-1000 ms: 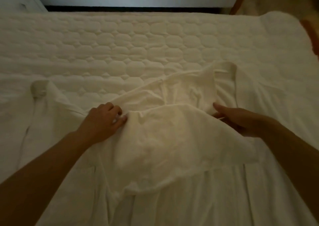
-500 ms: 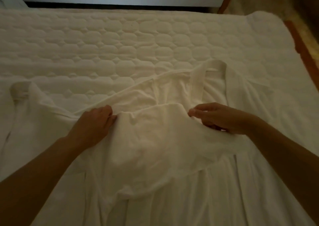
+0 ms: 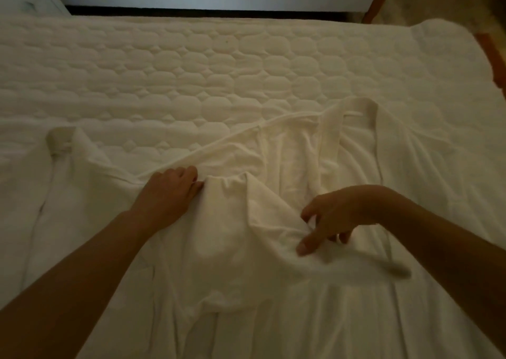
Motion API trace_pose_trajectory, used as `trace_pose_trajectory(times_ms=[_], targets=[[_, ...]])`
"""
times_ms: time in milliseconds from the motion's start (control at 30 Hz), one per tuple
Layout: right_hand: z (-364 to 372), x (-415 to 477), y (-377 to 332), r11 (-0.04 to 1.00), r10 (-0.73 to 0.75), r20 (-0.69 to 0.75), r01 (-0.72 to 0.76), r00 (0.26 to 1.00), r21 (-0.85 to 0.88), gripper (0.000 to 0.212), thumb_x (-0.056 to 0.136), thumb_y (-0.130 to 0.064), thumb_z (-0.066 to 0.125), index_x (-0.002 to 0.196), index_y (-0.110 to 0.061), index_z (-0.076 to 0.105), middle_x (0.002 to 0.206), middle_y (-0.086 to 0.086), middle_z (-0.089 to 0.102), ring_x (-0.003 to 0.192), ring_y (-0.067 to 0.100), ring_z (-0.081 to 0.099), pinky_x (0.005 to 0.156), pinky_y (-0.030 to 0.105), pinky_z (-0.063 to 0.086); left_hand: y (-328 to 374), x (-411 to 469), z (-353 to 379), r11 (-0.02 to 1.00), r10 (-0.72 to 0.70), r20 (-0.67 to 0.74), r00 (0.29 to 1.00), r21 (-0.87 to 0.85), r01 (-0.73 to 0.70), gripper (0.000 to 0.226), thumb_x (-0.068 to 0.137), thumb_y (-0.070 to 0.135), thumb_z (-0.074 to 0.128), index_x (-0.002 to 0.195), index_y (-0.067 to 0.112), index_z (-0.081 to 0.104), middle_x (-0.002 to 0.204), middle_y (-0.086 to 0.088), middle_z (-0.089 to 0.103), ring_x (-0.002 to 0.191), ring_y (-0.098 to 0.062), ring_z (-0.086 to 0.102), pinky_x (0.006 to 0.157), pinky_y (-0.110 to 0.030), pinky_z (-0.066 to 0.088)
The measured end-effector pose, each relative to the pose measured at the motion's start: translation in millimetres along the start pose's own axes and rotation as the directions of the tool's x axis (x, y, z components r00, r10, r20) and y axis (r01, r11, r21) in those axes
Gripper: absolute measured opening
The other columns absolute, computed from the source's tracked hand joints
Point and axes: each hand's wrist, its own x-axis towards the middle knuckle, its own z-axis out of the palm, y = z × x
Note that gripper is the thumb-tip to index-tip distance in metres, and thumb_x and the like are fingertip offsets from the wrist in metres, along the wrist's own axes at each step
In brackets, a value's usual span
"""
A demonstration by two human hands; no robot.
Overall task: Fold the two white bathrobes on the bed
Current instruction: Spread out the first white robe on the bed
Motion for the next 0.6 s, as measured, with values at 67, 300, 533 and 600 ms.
trace_pose_trajectory(times_ms=[67,300,533,600], targets=[[-2.8,-8.3,9.0,0.998,-0.064,0.041,0.064,0.997,-0.004,0.042,0.082,-0.049,0.077,0.117,-0.028,0.069,0.109,-0.003,0.073,0.091,0.011,0.070,0.081,0.024,0.058,1.1,-0.5,-2.5,1.000,0.012,-0.025,1.000,0.008,-0.012,0.035,0.097,0.044,0.032,0.089,0.016,0.050,0.075,-0.010,0.058,0.064,-0.035,0.059,0.058,-0.041,0.047],[45.0,-18.9,7.6,0.949,-0.021,-0.504,0.176,0.864,0.261,0.048,0.077,-0.072,0.066,0.102,-0.031,0.067,0.090,-0.010,0.072,0.079,0.006,0.071,0.070,0.021,0.057,2.9,-3.2,0.6,0.999,-0.037,-0.033,0.999,0.020,0.037,0.036,0.098,0.045,0.030,0.093,0.016,0.050,0.080,-0.011,0.058,0.071,-0.036,0.061,0.061,-0.043,0.047],[156.3,8.1,-44.3,0.971,-0.160,-0.646,0.238,0.747,0.035,0.054,0.090,-0.066,0.053,0.130,-0.032,0.044,0.127,-0.004,0.062,0.116,0.020,0.059,0.094,0.029,0.044,10.4,-4.0,9.2,0.993,-0.088,-0.007,0.996,0.076,0.088,0.041,0.098,0.045,0.029,0.095,0.013,0.055,0.080,-0.012,0.061,0.071,-0.036,0.063,0.065,-0.044,0.046],[133.8,6.2,-23.3,0.965,-0.097,-0.708,0.240,0.699,0.105,0.056,0.088,-0.073,0.047,0.120,-0.029,0.061,0.116,0.000,0.071,0.100,0.020,0.066,0.085,0.027,0.044,3.0,-6.2,2.7,0.993,-0.070,-0.031,0.997,0.091,0.073,0.039,0.099,0.042,0.031,0.095,0.012,0.055,0.079,-0.013,0.061,0.070,-0.036,0.062,0.064,-0.044,0.046]])
